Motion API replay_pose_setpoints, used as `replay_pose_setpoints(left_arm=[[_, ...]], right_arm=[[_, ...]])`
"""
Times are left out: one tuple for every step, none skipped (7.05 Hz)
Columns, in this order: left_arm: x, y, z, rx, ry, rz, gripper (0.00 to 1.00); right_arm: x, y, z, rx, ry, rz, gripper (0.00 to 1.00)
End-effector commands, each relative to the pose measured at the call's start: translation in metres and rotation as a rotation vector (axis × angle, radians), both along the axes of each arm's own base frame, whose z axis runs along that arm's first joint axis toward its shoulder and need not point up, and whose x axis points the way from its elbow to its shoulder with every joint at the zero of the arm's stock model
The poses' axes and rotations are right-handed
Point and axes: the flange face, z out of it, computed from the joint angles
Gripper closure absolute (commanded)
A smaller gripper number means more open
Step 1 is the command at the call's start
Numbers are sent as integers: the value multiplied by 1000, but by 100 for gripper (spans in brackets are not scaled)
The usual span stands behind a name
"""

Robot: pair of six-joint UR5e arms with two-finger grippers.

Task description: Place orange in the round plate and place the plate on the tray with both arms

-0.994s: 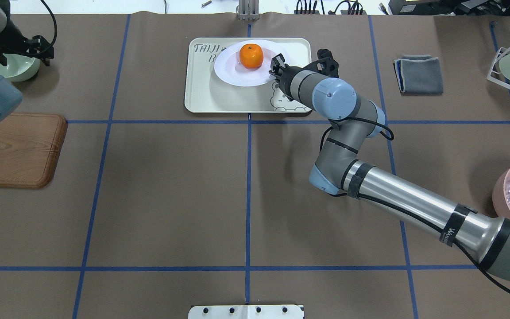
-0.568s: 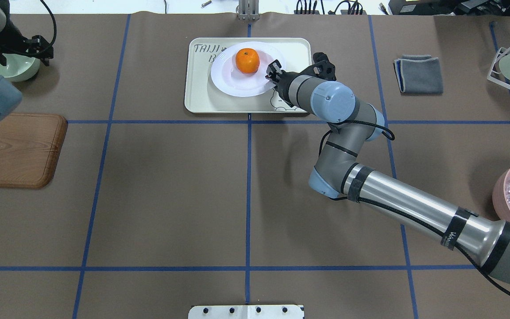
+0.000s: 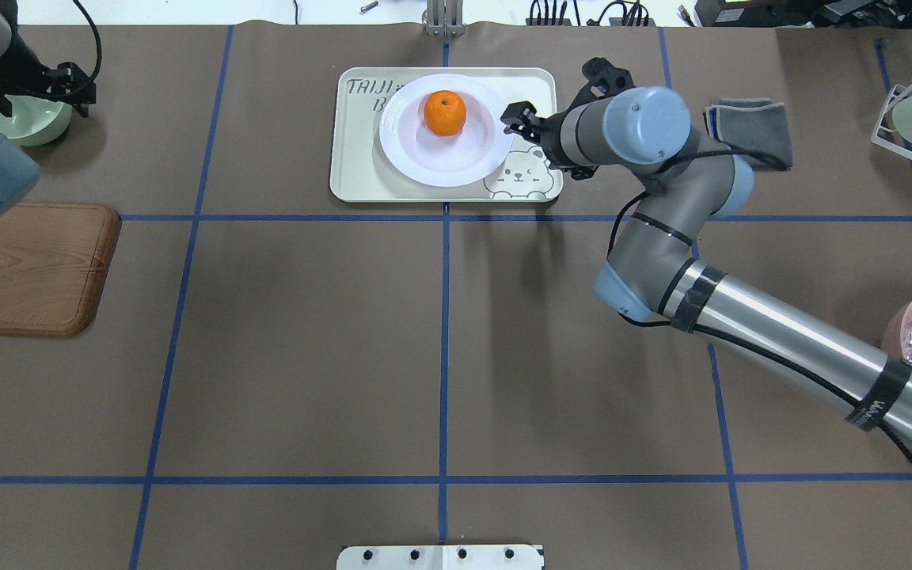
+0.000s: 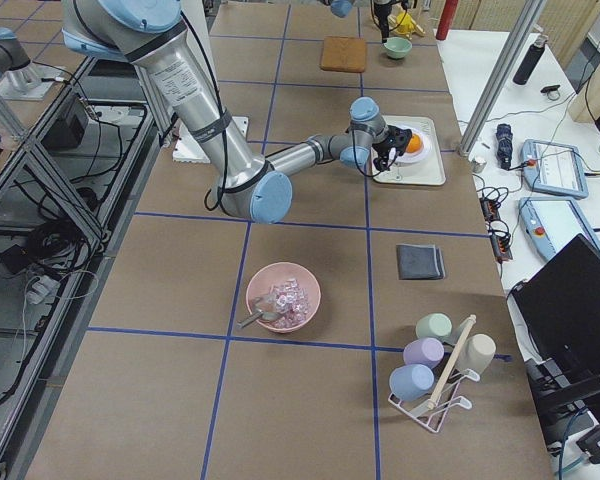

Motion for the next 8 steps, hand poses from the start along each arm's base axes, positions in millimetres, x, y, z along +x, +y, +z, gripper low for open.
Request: replay_pose_setpoints(left_arm=[[-1, 3, 2, 4, 4, 11, 1], [-5, 6, -2, 12, 10, 11, 1], [-13, 8, -9, 35, 39, 77, 1], [-43, 10, 5, 46, 70, 134, 1], [-64, 18, 24, 43, 76, 162, 1], [-90, 27, 49, 48, 65, 189, 1], [-106, 34, 63, 48, 89, 219, 1], [-120, 42, 80, 31, 92, 210, 1]], right_arm=[[104, -7, -4, 3, 140, -186, 0], [167, -2, 11, 24, 227, -281, 0], [222, 4, 35, 83, 312, -392, 0], [274, 11, 72, 118, 386, -474, 0], [320, 13, 107, 159, 467, -564, 0], [360, 13, 140, 203, 545, -692, 0], [395, 17, 166, 235, 583, -791, 0], [432, 36, 202, 205, 571, -788, 0]])
